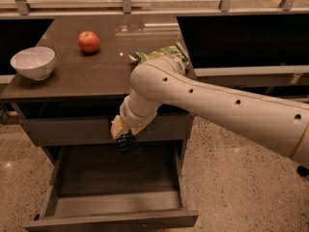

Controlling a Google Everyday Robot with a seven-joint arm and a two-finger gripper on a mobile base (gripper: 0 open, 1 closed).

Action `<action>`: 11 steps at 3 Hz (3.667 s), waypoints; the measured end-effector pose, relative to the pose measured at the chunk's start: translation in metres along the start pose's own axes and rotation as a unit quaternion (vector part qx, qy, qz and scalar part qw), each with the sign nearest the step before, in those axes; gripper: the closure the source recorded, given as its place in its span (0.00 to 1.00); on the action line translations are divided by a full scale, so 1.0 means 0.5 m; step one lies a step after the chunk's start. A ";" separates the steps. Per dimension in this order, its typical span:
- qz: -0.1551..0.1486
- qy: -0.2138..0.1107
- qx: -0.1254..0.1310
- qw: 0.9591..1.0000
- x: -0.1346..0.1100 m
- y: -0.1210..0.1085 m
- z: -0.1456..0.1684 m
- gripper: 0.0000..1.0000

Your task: Pick rxbar blueberry from middle drawer and place on counter

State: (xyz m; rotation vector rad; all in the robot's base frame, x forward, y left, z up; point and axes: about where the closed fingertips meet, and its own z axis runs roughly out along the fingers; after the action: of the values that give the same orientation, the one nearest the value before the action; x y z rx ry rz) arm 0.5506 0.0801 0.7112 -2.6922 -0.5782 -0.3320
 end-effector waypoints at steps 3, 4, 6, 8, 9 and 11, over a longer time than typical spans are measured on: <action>-0.144 -0.003 0.017 0.989 0.080 -0.119 -0.225 1.00; -0.186 -0.005 0.014 0.982 0.113 -0.159 -0.297 1.00; -0.121 -0.042 -0.065 0.990 0.291 -0.094 -0.279 1.00; -0.091 -0.016 -0.041 0.995 0.456 -0.159 -0.205 0.81; -0.090 0.008 -0.033 0.995 0.483 -0.169 -0.206 0.59; -0.092 0.027 -0.025 0.995 0.506 -0.181 -0.188 0.12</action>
Offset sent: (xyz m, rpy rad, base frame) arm -0.0049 0.0070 0.1077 -0.0192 -0.1128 0.2224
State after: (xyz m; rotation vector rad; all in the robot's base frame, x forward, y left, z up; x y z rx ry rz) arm 0.7220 0.2076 0.8994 -2.6737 -0.8156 -0.4724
